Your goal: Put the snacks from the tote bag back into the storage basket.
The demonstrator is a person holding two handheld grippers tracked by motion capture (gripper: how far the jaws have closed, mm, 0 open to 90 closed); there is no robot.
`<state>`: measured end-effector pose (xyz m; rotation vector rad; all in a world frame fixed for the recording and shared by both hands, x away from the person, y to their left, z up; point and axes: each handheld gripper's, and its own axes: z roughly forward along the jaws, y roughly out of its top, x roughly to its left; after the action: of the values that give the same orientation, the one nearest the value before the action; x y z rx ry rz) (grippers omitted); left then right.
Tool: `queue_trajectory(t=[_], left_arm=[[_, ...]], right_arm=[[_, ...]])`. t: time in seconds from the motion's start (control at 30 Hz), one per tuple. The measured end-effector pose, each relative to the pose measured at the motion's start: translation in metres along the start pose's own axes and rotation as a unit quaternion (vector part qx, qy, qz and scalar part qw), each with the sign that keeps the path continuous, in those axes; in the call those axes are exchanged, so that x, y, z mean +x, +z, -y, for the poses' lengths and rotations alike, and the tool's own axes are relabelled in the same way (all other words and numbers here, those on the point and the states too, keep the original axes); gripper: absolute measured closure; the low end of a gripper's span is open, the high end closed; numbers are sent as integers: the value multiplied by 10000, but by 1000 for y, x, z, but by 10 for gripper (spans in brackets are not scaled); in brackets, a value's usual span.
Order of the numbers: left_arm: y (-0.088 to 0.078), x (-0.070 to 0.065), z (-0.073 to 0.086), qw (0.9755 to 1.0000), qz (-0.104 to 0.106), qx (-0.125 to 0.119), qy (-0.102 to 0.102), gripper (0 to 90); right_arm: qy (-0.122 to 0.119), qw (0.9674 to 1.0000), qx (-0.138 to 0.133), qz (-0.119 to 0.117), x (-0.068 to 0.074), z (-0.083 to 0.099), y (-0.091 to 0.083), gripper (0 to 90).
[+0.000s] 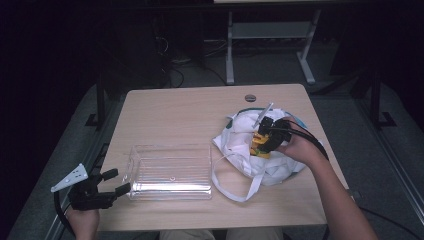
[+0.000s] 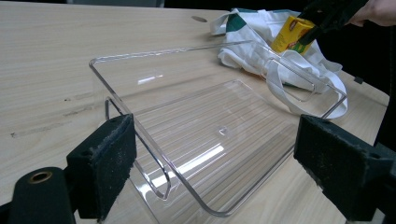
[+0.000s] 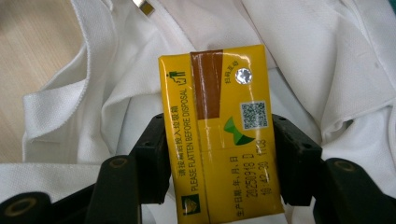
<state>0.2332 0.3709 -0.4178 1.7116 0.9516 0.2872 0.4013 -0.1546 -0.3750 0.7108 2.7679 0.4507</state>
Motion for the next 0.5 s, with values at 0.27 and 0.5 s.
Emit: queue_trajectory(t=[0.27,0.5], left_arm=[[0,0,0,10000,3,18,7,127],[2,-1,0,10000,11,27,-26,128]], right_arm=[[9,9999,-23,-99,-2,1,-1,472],[-25,10000,67,-38,-1,0,-2,492]])
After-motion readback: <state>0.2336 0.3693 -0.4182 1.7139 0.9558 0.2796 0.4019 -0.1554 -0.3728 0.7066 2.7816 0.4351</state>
